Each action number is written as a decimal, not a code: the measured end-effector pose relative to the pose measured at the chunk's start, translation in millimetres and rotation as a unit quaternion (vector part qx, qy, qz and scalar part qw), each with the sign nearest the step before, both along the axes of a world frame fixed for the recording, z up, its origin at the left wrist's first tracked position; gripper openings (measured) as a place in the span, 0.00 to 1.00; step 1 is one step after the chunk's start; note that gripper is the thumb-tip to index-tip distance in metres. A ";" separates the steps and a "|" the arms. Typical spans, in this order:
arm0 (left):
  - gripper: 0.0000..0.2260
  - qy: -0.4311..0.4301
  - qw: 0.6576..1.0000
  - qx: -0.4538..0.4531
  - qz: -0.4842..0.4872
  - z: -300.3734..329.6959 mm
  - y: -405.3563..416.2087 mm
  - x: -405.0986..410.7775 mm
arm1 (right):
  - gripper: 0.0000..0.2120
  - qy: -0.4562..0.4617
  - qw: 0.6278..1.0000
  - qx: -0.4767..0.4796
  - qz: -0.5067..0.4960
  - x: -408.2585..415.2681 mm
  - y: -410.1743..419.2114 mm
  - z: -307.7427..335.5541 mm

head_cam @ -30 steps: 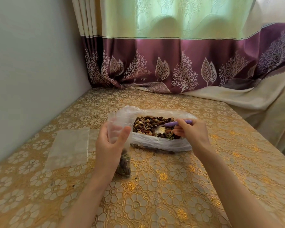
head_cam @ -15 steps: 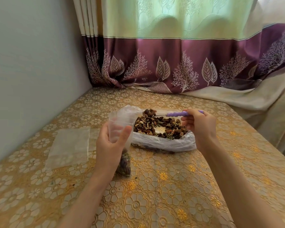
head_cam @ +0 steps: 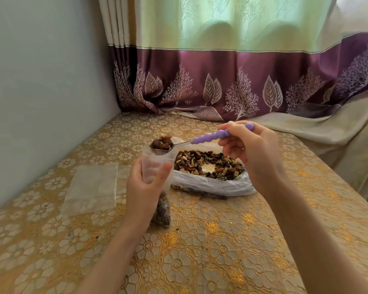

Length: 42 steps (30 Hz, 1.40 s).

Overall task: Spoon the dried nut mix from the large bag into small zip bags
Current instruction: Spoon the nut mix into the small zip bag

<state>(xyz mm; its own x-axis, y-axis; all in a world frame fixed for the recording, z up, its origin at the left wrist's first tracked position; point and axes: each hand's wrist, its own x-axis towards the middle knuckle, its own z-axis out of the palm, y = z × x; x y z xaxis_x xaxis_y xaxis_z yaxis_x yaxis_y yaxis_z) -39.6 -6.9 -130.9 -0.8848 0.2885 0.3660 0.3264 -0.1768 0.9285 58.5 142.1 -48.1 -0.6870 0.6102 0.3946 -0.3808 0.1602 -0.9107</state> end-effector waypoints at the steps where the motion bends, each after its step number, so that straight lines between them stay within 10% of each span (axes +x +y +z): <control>1: 0.18 0.000 1.000 0.000 -0.001 0.1 -0.1 0.4 | 0.08 0.001 1.000 0.020 0.002 0.1 -1.1 -0.1; 42: 0.23 0.026 0.999 -0.027 0.014 -6.6 -0.3 -6.5 | 0.15 -0.115 0.964 0.137 -0.199 -7.0 69.5 -49.5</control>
